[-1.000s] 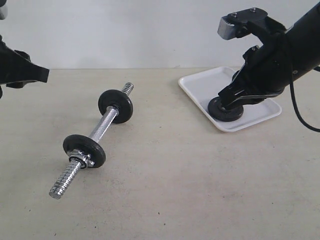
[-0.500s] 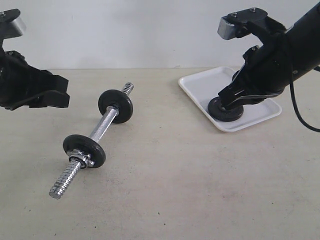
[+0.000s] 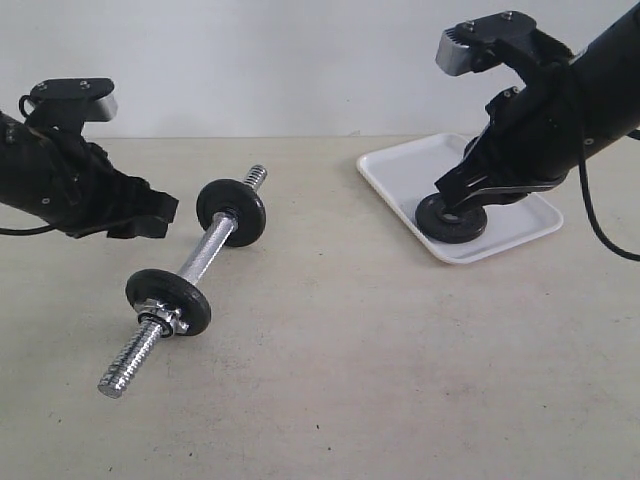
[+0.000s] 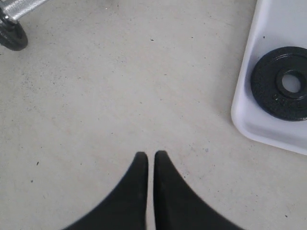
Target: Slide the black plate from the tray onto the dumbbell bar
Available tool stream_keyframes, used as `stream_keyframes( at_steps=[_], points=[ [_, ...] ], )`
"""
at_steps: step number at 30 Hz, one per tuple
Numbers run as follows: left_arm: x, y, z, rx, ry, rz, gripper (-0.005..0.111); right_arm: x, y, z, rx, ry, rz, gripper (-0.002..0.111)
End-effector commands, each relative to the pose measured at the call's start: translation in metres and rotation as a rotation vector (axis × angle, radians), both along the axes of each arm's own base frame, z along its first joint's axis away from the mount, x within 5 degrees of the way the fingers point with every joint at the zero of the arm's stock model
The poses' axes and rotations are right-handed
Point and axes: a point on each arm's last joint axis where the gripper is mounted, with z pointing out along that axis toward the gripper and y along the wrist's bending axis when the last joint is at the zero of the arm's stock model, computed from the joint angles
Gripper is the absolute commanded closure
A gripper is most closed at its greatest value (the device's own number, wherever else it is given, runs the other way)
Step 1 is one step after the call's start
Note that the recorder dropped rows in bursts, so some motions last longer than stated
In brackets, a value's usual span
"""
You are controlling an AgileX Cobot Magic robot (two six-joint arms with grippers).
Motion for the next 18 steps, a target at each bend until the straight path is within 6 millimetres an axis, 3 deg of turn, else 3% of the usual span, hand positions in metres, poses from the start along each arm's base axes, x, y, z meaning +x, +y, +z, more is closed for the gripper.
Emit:
stream_keyframes(
  at_steps=[1,10,18],
  points=[
    [0.017,-0.008,-0.002,0.012,-0.026,-0.032,0.064,0.001,0.001,0.001,0.003,-0.011,-0.004,0.109],
    [0.037,-0.036,-0.014,0.034,-0.009,-0.13,0.064,0.001,0.001,0.001,0.003,-0.011,-0.004,0.109],
    [0.051,-0.041,-0.032,0.051,0.057,-0.142,0.064,0.001,0.001,0.001,0.003,-0.011,-0.004,0.109]
  ],
)
